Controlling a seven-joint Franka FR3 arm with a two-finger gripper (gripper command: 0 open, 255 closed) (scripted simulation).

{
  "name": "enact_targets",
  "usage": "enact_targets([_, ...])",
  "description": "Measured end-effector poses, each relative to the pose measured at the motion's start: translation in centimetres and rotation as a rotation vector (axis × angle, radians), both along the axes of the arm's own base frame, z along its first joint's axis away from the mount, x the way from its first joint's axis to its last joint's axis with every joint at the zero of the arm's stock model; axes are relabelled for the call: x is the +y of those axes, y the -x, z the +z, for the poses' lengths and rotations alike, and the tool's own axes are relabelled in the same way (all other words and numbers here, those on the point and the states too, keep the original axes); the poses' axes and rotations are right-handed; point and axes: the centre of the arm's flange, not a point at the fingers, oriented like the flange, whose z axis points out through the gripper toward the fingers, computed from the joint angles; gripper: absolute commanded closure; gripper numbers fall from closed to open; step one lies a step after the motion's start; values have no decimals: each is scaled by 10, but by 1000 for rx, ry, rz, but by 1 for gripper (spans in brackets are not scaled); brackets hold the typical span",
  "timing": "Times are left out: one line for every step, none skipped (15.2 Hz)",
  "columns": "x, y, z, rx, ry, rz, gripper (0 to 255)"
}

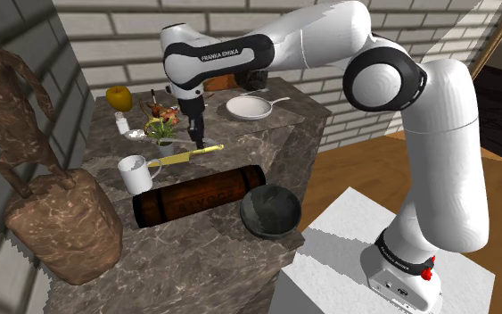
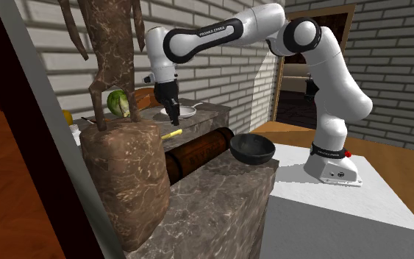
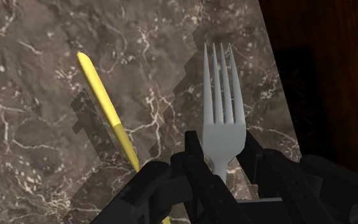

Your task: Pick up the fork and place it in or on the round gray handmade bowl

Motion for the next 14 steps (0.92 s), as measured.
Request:
enact_targets([0, 1, 6, 0, 0, 0, 255])
enact_targets([0, 1, 10, 0, 0, 0, 255])
enact_targets([1, 0, 15, 0, 0, 0, 255])
enact_targets([1, 1, 21, 0, 0, 0, 255])
enact_targets([1, 0, 27, 0, 0, 0, 255])
enact_targets([-1, 0, 32, 0, 0, 0, 255])
enact_targets([0, 0, 37, 0, 0, 0, 255])
enact_targets([0, 6, 38, 0, 0, 0, 255])
enact_targets([-2, 15, 40, 1, 0, 0, 255])
enact_targets([-4, 26, 40, 1, 0, 0, 255])
enact_targets([-4, 37, 40, 1, -1, 0, 255])
enact_targets([-7, 51, 40, 1, 0, 0, 255])
enact_targets([-8, 67, 37, 0, 0, 0, 255])
enact_targets([-10, 78, 36, 0, 0, 1, 255])
